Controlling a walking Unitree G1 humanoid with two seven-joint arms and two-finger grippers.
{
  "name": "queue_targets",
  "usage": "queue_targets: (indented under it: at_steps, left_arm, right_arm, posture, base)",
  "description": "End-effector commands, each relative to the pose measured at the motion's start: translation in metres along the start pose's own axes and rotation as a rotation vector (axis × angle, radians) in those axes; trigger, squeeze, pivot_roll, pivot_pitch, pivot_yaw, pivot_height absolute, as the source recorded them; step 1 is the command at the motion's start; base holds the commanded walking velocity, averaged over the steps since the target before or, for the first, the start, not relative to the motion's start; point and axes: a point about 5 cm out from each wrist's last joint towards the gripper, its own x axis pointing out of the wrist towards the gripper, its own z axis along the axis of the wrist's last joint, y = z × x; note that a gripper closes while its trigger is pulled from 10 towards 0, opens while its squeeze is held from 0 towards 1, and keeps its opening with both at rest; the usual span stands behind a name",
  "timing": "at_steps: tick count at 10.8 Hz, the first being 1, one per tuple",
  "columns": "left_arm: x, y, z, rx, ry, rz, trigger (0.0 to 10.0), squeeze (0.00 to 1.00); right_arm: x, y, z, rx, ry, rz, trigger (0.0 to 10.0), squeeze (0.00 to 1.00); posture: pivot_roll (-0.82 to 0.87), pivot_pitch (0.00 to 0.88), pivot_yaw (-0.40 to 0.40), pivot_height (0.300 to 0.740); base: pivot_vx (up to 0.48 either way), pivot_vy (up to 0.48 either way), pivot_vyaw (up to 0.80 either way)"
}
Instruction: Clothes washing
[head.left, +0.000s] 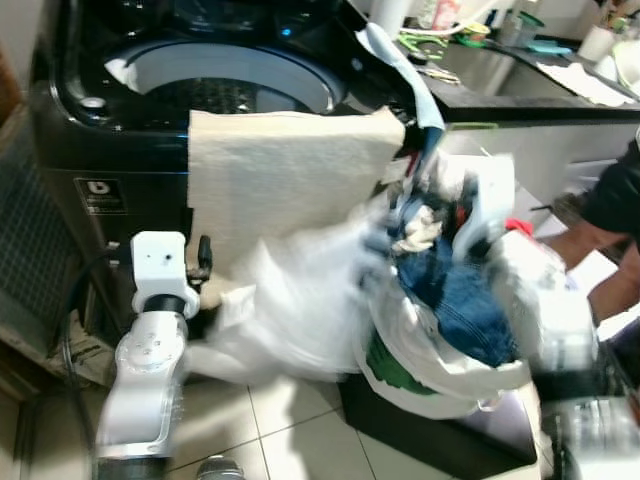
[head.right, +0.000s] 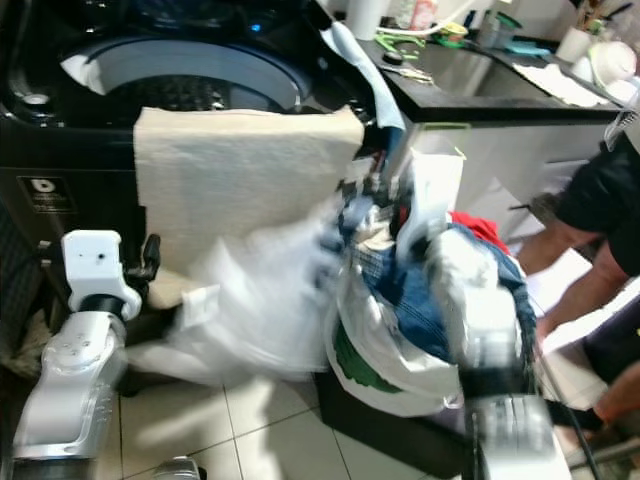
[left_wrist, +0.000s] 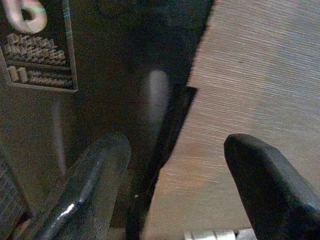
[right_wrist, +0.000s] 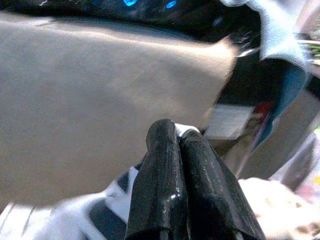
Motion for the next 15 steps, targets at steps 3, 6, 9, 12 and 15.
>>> queue_targets:
  at_steps: [3, 6, 9, 12, 15]
  left_arm:
    - [-0.005, -0.016, 0.001, 0.032, -0.013, -0.065, 10.0, 0.0]
    - [-0.01, -0.027, 0.01, 0.038, -0.079, -0.121, 10.0, 0.0]
    - [-0.01, -0.034, 0.014, 0.084, -0.111, -0.142, 10.0, 0.0]
    - [-0.011, -0.04, 0.018, 0.095, -0.14, -0.167, 10.0, 0.0]
    - [-0.013, -0.038, 0.024, 0.118, -0.194, -0.163, 10.0, 0.0]
  right_arm:
    - [-0.004, -0.009, -0.006, 0.058, -0.047, -0.185, 10.0, 0.0]
    - [0.004, 0.004, -0.009, 0.084, -0.049, -0.192, 10.0, 0.0]
    - [0.01, 0.005, -0.004, 0.093, -0.077, -0.179, 10.0, 0.0]
    - [0.013, 0.005, -0.003, 0.092, -0.089, -0.189, 10.0, 0.0]
    - [0.018, 0.003, 0.026, -0.027, -0.216, -0.163, 10.0, 0.0]
  posture:
    - [0.18, 0.0, -0.128, 0.74]
    - [0.19, 0.0, -0.13, 0.74]
    - [0.19, 0.0, -0.133, 0.74]
    - [0.19, 0.0, -0.128, 0.74]
    - [0.19, 0.0, -0.13, 0.74]
  base:
    - [0.0, 0.0, 0.0]
    - [0.0, 0.0, 0.0]
    - [0.0, 0.0, 0.57]
    - [0.0, -0.457, 0.0]
    - [0.0, -0.16, 0.0]
